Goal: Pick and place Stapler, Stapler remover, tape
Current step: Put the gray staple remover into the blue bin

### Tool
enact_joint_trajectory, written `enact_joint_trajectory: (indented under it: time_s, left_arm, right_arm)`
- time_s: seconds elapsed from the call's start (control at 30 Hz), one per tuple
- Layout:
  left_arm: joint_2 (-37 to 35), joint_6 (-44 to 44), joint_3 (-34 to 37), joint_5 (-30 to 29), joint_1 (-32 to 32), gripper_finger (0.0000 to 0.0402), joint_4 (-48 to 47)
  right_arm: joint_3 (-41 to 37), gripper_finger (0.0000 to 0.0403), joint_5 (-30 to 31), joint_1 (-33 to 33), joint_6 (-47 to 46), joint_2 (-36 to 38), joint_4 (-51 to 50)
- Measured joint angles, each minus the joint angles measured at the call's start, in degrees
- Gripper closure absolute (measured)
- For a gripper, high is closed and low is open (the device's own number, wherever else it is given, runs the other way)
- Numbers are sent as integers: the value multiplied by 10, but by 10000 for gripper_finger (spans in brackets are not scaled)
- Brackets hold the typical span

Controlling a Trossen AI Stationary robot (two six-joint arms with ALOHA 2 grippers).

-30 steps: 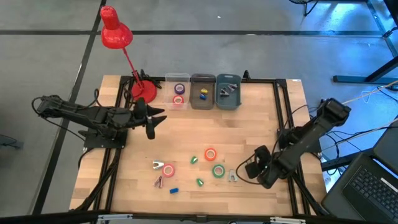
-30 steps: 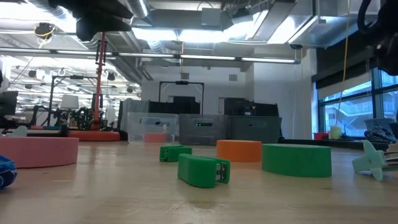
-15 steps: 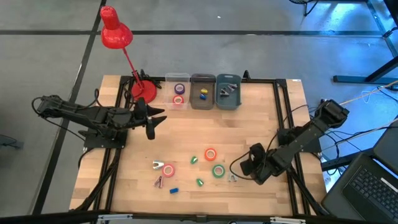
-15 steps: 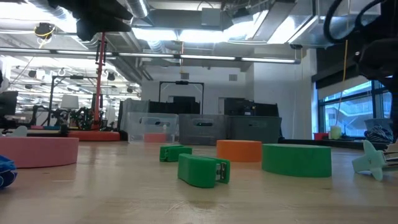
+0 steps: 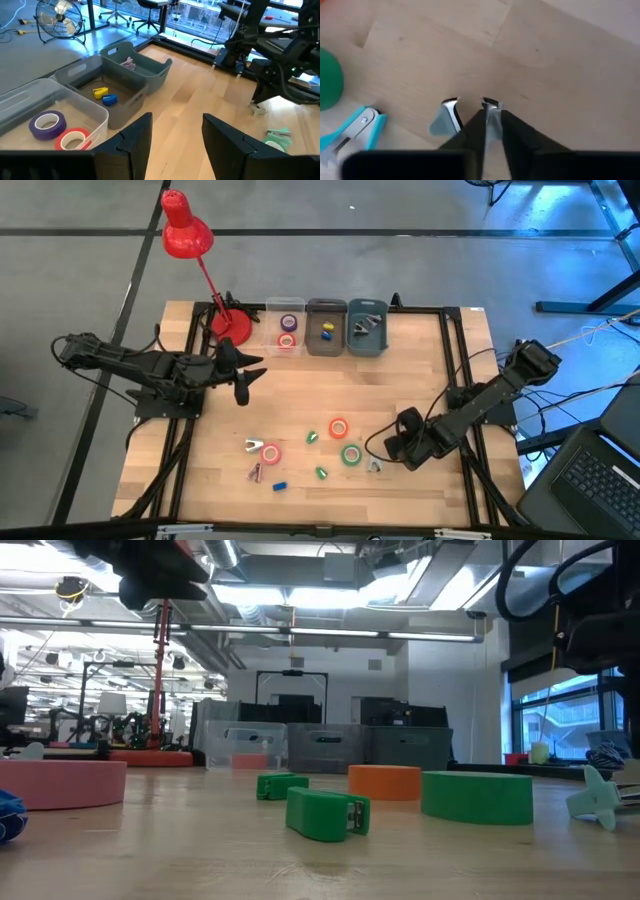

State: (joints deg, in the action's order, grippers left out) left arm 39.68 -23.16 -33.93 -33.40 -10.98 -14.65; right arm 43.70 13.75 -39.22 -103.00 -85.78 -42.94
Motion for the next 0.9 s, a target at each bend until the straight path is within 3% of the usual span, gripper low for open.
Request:
enact_joint_trajectory:
  time_s: [0.1, 0.37, 0.53, 0.7, 0.9]
  left_arm:
    - [0, 0, 0, 0, 0, 238, -11]
    - [0, 0, 0, 0, 0, 238, -20]
    - [0, -1, 0, 0, 0, 238, -21]
    - [0, -3, 0, -1, 0, 238, -21]
    - [0, -3, 0, -14, 0, 238, -20]
  right_arm:
    - [1, 391, 0, 0, 2, 2, 11]
    - [14, 400, 1, 4, 17, 11, 15]
    - [54, 401, 4, 46, 86, 50, -68]
    - [82, 402, -3, 140, 218, 122, -104]
    - [84, 402, -14, 315, 409, 201, -90]
